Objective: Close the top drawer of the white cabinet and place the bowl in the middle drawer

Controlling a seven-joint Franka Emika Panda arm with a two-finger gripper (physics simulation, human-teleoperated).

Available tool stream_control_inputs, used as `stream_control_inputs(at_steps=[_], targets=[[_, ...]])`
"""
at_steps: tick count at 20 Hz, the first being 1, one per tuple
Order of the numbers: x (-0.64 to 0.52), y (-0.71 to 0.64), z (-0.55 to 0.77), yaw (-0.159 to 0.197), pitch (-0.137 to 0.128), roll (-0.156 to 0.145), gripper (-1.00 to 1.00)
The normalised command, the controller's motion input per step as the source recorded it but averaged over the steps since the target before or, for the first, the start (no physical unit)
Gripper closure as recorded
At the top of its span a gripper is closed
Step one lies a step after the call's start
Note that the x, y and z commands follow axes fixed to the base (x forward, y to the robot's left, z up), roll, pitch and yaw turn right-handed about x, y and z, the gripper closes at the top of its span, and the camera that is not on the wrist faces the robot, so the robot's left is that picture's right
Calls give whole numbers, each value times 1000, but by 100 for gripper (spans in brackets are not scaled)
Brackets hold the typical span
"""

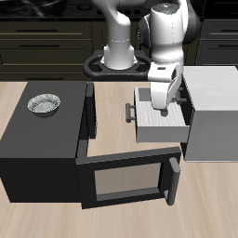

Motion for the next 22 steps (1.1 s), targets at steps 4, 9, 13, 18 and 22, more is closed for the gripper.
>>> stream_control_inputs(at_steps=[4, 9, 13, 18, 22], targets=[[-15, 135, -3, 6, 1, 28, -100], [-20, 34, 5, 3, -8, 7, -100], [-10, -48, -59, -8, 15, -13, -100], [-38, -226, 101, -23, -15, -36, -100], [-128, -375, 376, -145, 9, -51, -100]])
